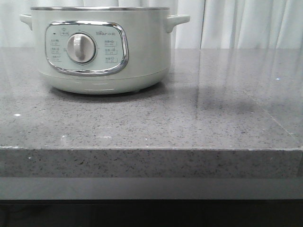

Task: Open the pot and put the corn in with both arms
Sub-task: 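Carry the corn over the open pot and release it inside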

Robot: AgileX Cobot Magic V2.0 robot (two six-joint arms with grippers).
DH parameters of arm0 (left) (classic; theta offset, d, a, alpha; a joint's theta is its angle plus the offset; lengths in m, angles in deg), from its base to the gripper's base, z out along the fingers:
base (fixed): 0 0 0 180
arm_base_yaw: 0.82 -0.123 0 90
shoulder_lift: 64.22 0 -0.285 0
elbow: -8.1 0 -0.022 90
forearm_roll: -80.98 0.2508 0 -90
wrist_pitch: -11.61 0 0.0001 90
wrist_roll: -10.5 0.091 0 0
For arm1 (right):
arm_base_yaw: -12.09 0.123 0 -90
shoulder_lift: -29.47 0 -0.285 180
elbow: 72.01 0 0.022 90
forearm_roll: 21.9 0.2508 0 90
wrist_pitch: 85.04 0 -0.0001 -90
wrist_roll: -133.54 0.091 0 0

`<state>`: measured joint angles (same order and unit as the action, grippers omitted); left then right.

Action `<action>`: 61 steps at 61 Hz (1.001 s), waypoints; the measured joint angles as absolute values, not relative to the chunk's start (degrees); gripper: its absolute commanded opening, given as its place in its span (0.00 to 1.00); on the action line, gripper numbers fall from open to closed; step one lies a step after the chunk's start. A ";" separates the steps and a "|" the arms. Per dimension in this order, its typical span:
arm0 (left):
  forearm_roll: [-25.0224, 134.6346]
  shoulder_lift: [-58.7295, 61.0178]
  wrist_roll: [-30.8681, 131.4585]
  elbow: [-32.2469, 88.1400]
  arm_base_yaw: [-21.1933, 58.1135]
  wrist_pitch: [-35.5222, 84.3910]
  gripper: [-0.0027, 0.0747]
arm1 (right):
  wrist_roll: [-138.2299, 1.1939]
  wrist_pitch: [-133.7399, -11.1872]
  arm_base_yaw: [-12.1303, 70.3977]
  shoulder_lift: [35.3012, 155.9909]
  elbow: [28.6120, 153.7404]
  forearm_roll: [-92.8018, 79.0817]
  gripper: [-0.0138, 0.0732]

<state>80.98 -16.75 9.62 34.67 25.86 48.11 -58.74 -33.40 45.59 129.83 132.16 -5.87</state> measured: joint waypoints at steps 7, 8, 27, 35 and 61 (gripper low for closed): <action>80.98 -16.75 9.62 34.67 25.86 48.11 0.32 | -58.74 -33.45 46.05 135.69 138.38 -5.87 0.54; 80.98 -16.75 9.62 34.67 25.86 48.11 0.32 | -58.84 -33.45 46.05 136.46 139.18 -5.87 0.54; 80.98 -16.75 9.62 34.67 25.86 48.11 0.32 | -58.88 -31.75 46.05 150.17 152.86 -12.95 0.54; 80.98 -16.75 9.62 34.67 25.86 48.11 0.32 | -58.88 -29.47 46.05 153.85 156.35 -15.09 0.54; 80.98 -16.75 9.62 34.67 25.86 48.11 0.32 | -58.88 -25.75 46.05 158.45 158.56 -17.47 0.67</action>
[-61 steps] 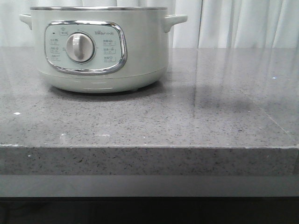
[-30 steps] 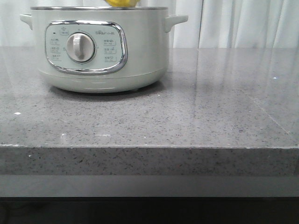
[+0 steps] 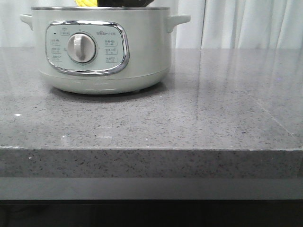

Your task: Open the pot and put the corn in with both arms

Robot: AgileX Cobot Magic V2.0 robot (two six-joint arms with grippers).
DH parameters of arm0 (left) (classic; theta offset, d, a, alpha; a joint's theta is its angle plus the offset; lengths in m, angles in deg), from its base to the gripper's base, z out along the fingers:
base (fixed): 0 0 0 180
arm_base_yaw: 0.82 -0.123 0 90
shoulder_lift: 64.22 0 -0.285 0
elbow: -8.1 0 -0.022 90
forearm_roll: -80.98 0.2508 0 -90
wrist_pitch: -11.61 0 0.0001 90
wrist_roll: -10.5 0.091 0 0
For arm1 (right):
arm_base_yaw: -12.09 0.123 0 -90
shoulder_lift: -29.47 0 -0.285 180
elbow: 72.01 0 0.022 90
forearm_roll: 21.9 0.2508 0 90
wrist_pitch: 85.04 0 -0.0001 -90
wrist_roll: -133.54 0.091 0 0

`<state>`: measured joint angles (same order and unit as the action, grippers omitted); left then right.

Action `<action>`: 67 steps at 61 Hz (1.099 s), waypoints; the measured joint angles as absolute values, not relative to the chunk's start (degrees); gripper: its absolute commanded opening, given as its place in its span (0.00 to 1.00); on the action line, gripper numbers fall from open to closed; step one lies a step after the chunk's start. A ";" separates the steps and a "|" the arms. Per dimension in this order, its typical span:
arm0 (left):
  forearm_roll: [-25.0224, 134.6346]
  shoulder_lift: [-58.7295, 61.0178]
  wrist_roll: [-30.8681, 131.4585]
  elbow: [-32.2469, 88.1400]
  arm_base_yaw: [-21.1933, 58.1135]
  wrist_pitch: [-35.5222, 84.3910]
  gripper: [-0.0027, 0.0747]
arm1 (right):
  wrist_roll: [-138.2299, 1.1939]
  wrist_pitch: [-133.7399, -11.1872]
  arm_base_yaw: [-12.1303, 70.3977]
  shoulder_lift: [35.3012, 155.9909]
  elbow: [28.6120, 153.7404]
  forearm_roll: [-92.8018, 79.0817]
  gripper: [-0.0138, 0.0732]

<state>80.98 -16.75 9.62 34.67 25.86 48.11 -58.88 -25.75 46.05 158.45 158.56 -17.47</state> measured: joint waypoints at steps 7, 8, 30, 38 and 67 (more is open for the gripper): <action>80.98 -16.75 9.62 34.67 25.86 48.11 0.32 | -58.88 -25.66 46.05 158.45 158.67 -17.50 0.78; 80.98 -16.75 9.62 34.67 25.86 48.11 0.32 | -58.77 -25.66 46.05 158.45 158.60 -17.60 0.78; 80.98 -16.75 9.62 34.67 25.86 48.11 0.32 | -53.96 -23.79 46.05 154.82 158.69 -17.47 0.78; 80.98 -16.75 9.62 34.67 25.86 48.11 0.32 | -52.26 -23.23 46.05 150.65 157.53 -17.26 0.78; 80.98 -16.75 9.62 34.67 25.86 48.11 0.32 | -51.18 -35.77 46.05 123.05 127.96 -14.90 0.78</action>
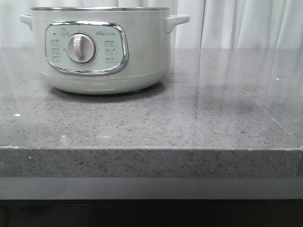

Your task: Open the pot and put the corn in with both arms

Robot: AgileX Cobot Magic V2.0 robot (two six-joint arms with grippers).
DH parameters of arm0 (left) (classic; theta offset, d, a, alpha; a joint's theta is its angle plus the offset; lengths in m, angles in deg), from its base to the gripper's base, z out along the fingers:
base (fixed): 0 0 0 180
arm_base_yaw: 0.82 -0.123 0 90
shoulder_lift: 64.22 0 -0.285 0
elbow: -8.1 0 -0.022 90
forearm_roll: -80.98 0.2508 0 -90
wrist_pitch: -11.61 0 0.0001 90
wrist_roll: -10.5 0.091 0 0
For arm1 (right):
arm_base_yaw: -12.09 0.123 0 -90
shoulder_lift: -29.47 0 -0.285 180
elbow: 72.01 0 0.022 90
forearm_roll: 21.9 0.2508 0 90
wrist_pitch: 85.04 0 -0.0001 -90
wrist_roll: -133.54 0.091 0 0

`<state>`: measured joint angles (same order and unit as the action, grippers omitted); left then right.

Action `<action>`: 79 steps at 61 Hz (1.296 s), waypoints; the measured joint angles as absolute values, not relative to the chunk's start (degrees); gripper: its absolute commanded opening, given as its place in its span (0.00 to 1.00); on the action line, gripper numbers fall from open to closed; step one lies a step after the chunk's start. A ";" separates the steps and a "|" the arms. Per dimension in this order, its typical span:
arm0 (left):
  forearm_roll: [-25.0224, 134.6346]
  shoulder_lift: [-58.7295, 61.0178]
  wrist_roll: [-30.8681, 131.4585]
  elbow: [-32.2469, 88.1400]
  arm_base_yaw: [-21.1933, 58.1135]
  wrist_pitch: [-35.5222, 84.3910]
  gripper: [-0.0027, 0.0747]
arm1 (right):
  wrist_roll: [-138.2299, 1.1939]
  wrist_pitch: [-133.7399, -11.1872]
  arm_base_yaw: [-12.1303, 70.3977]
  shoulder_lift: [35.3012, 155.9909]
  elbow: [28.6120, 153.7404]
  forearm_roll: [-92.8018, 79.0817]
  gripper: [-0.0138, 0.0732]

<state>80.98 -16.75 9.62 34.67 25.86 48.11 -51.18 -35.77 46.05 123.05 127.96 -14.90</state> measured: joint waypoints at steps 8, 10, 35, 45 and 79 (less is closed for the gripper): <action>80.98 -16.75 9.62 34.67 25.86 48.11 0.32 | -51.18 -39.43 46.05 114.37 119.15 -14.90 0.78; 80.98 -16.75 9.62 34.67 25.86 48.11 0.32 | -51.18 -40.20 46.05 112.15 117.32 -14.90 0.78; 80.98 -16.75 9.62 34.67 25.86 48.11 0.32 | -51.18 -51.18 46.05 85.56 90.72 -14.86 0.78; 80.98 -16.75 9.62 34.67 25.86 48.11 0.32 | -51.18 -51.44 46.05 77.03 81.62 -14.86 0.78; 80.98 -16.75 9.62 34.67 25.86 48.11 0.32 | -51.18 -58.11 46.05 67.01 69.13 -14.76 0.78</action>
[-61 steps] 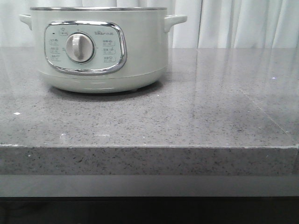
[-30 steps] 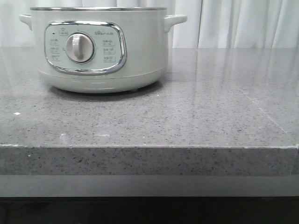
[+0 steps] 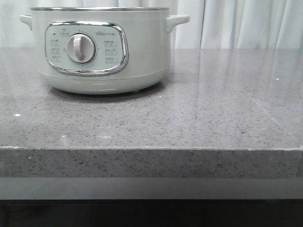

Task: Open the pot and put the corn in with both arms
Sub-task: 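Lower the glass lid back onto the pot with the left gripper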

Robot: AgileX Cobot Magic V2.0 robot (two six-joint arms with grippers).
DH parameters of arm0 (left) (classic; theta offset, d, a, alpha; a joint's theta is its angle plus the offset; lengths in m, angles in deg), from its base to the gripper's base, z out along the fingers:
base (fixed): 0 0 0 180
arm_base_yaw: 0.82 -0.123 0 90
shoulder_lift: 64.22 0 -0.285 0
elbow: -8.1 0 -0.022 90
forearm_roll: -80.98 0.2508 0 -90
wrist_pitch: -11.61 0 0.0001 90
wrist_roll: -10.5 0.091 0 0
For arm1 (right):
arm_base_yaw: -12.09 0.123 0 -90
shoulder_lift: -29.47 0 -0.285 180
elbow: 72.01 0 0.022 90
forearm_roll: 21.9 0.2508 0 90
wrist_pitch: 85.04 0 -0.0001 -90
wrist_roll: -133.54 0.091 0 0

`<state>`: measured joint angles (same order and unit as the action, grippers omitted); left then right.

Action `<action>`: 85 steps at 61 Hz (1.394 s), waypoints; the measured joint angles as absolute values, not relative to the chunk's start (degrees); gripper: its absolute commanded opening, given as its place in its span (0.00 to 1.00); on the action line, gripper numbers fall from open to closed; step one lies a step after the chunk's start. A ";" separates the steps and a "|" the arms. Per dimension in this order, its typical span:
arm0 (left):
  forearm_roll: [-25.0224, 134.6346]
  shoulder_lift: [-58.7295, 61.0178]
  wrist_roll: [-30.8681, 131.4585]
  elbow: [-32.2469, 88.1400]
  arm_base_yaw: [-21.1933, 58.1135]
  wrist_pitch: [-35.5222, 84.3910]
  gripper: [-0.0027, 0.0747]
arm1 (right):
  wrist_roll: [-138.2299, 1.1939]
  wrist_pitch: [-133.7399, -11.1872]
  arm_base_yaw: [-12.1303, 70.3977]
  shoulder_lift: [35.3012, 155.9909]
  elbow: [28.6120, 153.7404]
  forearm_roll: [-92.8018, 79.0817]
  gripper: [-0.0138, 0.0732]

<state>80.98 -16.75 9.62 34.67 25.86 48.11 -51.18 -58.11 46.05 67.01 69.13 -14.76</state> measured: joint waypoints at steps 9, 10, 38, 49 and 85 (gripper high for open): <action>80.98 -16.75 9.62 34.67 25.86 48.11 0.32 | -51.18 -59.00 46.05 66.97 69.13 -14.76 0.78; 80.98 -16.75 9.62 34.67 25.86 48.11 0.32 | -51.18 -59.00 46.05 66.97 69.13 -14.76 0.78; 80.52 -16.75 9.62 34.67 25.86 47.07 0.32 | -51.18 -59.00 46.05 66.97 69.13 -14.76 0.78; 79.81 -15.11 9.62 34.55 25.86 41.90 0.32 | -51.18 -59.00 46.05 66.97 69.13 -14.76 0.78; 79.31 11.78 9.62 17.46 25.86 35.70 0.32 | -51.18 -59.00 46.05 66.97 69.13 -14.76 0.78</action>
<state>79.31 11.78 9.62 17.46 25.86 35.70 -51.18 -59.00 46.05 66.97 69.13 -14.76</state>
